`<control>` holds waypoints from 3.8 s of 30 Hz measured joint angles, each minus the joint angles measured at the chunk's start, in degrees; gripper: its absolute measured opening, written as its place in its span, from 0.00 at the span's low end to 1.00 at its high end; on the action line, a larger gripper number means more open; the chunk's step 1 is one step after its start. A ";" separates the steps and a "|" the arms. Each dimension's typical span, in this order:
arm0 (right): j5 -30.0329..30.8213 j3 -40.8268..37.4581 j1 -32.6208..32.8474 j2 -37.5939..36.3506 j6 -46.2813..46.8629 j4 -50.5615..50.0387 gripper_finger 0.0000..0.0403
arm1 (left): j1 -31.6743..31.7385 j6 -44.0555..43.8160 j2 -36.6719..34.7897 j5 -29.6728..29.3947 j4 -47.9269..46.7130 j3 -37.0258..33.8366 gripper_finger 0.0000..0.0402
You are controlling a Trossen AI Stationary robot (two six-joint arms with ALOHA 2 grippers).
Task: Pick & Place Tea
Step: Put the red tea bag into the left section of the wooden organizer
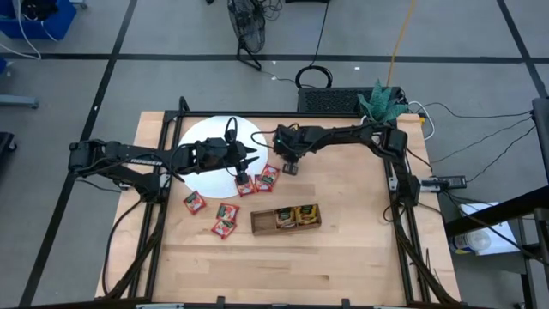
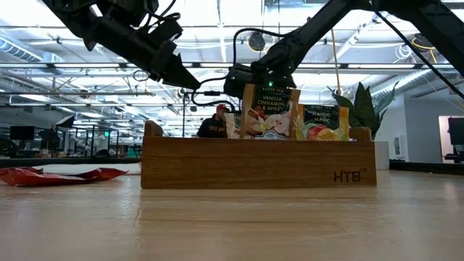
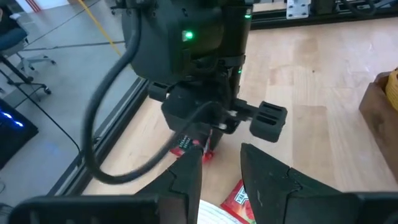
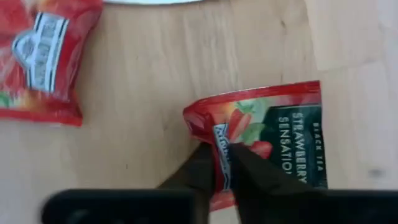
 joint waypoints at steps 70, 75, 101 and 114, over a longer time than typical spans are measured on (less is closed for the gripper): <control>44.89 -0.70 21.43 -5.41 -21.74 1.17 0.00 | -5.30 -3.13 -21.00 -2.71 -10.15 0.11 0.29; 48.08 -7.23 23.26 -5.34 -44.59 20.53 0.00 | -1.23 -10.67 -14.58 2.05 -7.47 0.11 0.29; 50.66 -21.53 25.62 -5.41 -81.83 77.90 0.00 | 1.57 -13.65 0.96 5.25 3.82 0.07 0.29; 51.21 -21.51 27.42 -5.41 -67.83 78.30 0.02 | 1.50 -6.29 1.75 4.52 7.89 0.28 0.01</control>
